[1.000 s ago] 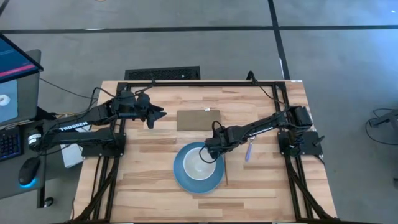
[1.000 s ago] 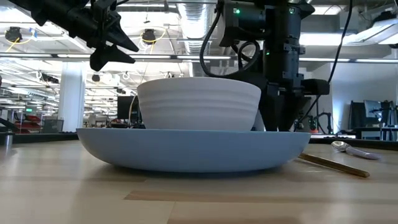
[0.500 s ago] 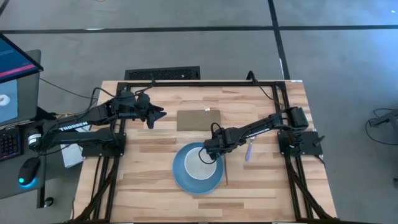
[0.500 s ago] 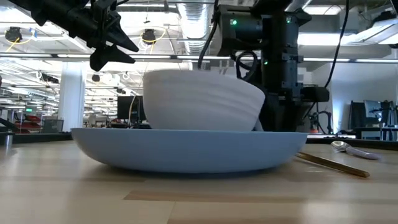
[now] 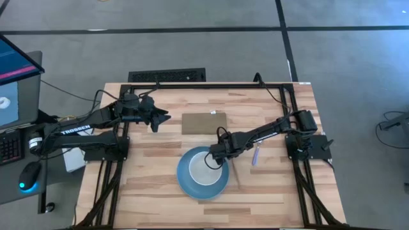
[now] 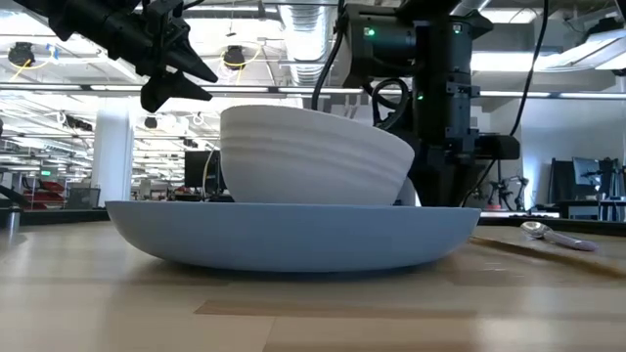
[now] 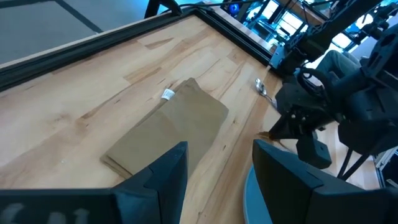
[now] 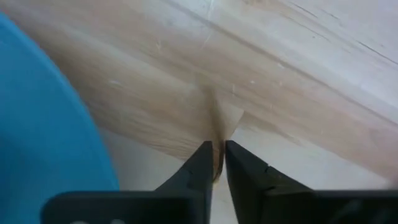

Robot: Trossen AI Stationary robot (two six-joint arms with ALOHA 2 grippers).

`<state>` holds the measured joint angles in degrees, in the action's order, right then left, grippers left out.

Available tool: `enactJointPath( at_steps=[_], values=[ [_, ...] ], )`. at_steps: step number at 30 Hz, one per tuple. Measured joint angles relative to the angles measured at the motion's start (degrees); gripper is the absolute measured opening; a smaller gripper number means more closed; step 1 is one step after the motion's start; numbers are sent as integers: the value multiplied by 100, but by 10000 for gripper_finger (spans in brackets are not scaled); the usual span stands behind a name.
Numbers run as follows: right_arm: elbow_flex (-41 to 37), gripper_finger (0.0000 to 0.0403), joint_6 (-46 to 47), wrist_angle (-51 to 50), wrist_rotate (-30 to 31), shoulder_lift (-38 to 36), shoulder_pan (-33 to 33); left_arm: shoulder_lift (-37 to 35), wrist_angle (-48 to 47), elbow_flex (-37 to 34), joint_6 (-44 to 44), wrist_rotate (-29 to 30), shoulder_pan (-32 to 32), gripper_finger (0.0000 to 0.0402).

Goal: Set table place
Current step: Move the gold fork to the right of the blue plate

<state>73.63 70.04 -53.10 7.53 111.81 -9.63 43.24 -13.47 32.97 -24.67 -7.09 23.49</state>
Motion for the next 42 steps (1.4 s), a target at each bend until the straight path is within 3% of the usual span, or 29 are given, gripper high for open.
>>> enactJointPath(
  at_steps=[6, 10, 20, 42],
  values=[
    [2, 23, -11, 2, 0, -4, 0, 0, -9, 0, 0, 0, 0, 169],
    [2, 24, -2, -5, -76, -7, 11, -1, -10, 0, 0, 0, 0, 169],
    [2, 22, 187, -35, -913, -15, 23, 0, -47, 2, -31, -2, 0, 169],
    [-4, 22, 300, -82, -804, -402, 37, 0, -271, 2, 131, -4, 0, 169]
  ],
)
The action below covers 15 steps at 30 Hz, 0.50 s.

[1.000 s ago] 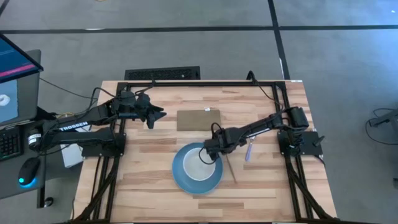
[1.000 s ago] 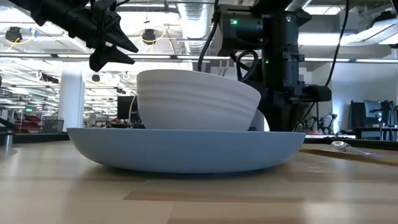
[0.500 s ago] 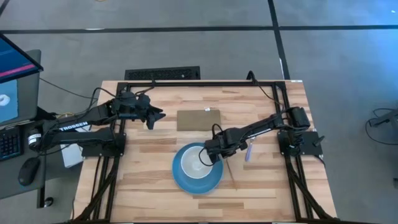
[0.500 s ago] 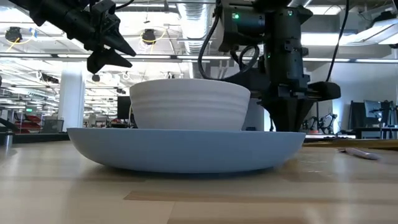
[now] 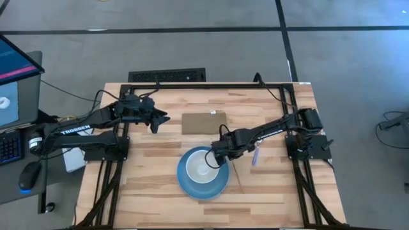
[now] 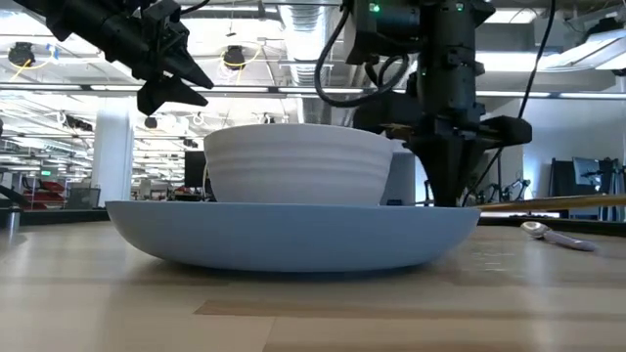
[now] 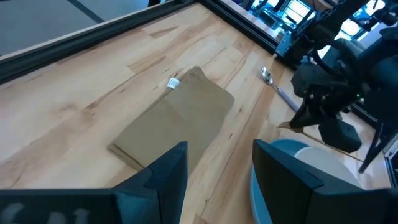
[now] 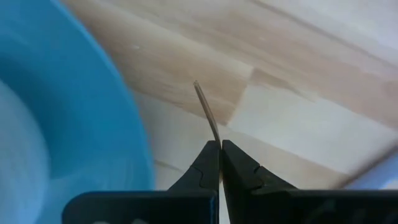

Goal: Set table place
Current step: Move the gold fork to the right of the blue plate

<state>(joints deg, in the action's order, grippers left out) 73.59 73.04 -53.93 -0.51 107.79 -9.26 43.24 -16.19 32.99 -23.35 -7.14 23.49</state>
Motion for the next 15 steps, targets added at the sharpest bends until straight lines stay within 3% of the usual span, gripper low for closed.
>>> enactJointPath(
  at_steps=[6, 15],
  values=[
    [-219, 22, -201, 397, -57, -46, 0, 0, -88, 0, -2, -7, 0, 169],
    [-2243, 22, 842, 2650, -44, -1620, -52, 0, -53, 2, -7, 14, 0, 169]
  ],
)
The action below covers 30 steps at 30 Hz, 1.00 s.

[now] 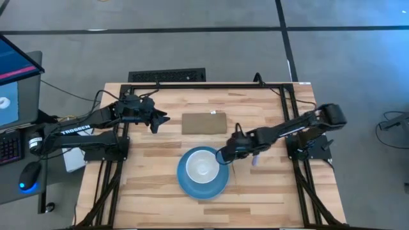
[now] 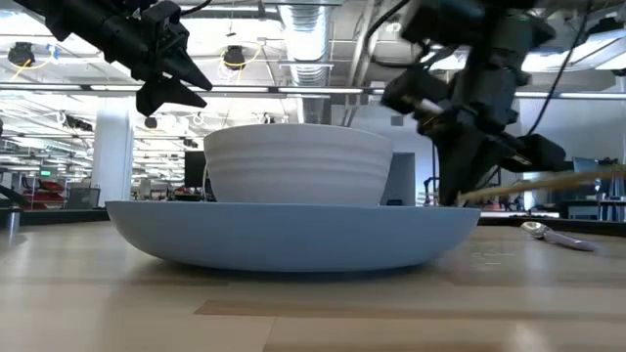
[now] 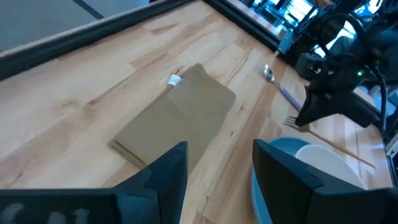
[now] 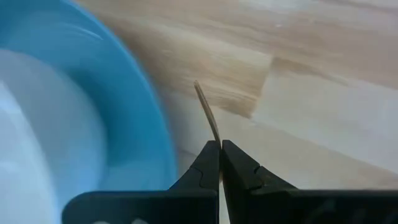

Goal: Set table place
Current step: Move the gold fork to the right of the blue plate

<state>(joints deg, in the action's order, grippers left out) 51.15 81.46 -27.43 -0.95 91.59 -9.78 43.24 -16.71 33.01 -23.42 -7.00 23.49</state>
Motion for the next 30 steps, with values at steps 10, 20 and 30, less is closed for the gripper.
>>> enactJointPath(
  at_steps=[10, 20, 30],
  values=[
    [-1258, 22, 999, 1343, 552, -323, -154, 1, 90, 2, -136, 41, 0, 169],
    [-1366, 26, 1070, 1409, 611, -336, -286, 2, 110, 2, -152, 198, 0, 169],
    [-1390, 87, 1017, 1221, 640, -319, -286, 2, 110, 2, -278, 209, 0, 169]
  ],
)
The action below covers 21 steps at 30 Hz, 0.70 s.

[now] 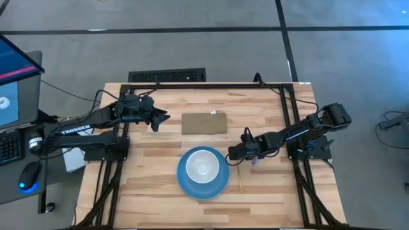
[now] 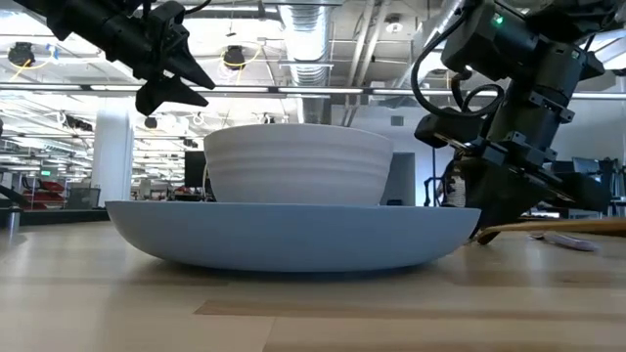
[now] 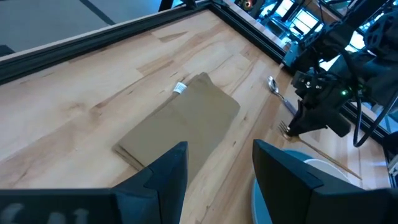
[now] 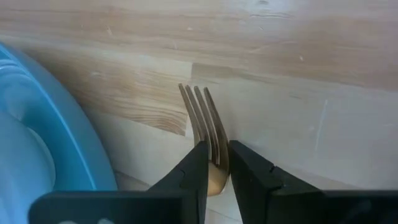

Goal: Set table place
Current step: Move the gold fork to the right of the blue plate

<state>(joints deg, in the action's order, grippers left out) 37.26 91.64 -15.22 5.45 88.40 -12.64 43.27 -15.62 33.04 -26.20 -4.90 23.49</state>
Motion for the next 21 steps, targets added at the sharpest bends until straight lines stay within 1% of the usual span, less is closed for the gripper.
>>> enactJointPath(
  at_steps=[6, 13, 21],
  values=[
    [0, 90, 100, -8, -5, 2, 0, 0, 2, 0, -31, 0, 0, 169],
    [9, 91, 281, -89, -195, 0, 7, 0, 4, 0, -44, -22, 0, 169],
    [9, 92, 258, -98, -222, 0, 4, 0, 4, 0, -44, -24, 0, 169]
  ],
)
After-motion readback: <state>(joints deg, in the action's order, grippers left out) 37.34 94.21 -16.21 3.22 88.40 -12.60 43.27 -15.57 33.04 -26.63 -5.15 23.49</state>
